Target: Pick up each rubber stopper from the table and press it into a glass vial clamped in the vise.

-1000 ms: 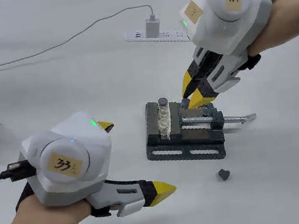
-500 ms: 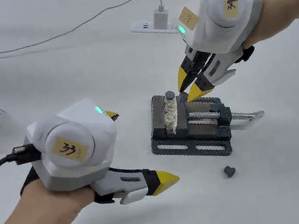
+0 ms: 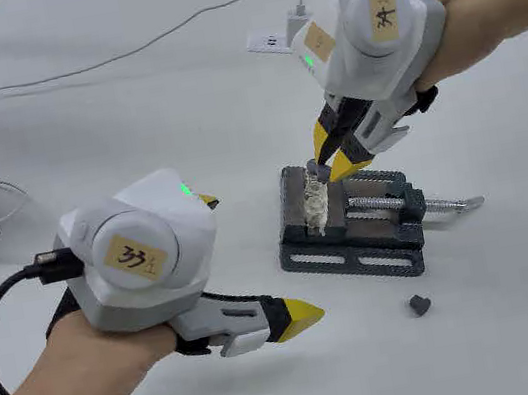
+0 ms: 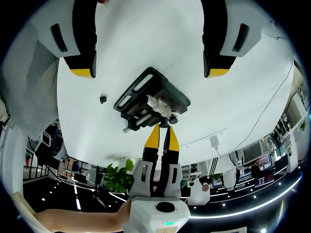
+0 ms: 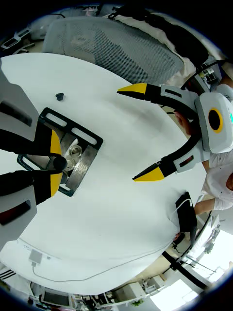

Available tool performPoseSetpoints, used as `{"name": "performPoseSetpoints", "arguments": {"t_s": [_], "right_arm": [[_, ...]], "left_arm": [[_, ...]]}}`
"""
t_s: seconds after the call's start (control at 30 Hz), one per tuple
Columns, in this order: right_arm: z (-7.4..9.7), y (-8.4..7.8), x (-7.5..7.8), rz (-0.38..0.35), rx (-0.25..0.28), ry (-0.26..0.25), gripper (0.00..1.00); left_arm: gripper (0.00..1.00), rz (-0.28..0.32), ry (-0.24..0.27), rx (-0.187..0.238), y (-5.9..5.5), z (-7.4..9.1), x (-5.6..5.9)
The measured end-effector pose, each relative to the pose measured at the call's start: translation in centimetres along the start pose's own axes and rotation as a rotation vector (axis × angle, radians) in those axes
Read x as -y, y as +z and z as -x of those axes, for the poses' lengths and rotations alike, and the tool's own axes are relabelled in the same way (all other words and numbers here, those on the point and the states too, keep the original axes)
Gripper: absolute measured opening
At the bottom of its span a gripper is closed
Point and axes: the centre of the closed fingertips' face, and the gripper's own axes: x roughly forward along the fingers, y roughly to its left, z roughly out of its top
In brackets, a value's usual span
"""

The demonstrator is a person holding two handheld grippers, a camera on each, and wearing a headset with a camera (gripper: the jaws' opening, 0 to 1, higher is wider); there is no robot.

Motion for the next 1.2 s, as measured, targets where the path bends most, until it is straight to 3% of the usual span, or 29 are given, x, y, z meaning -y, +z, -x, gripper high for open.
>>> {"name": "performPoseSetpoints", "arguments": {"t_s": [0.2, 1.07, 1.2], "right_arm": [[-0.24, 0.08, -0.08, -0.045, 0.000, 0.006, 0.05], [-0.97, 0.37, -0.09, -0.052, -0.052, 0.014, 0.06], [-0.91, 0.17, 0.25, -0.101, -0.064, 0.003, 0.05]], "left_arm": [[0.90, 0.005, -0.003, -0.001, -0.09, -0.04, 0.12], [0.88, 0.032, 0.000, -0.002, -0.79, 0.05, 0.02], [0.88, 0.038, -0.001, 0.003, -0.73, -0.07, 0.09]]}}
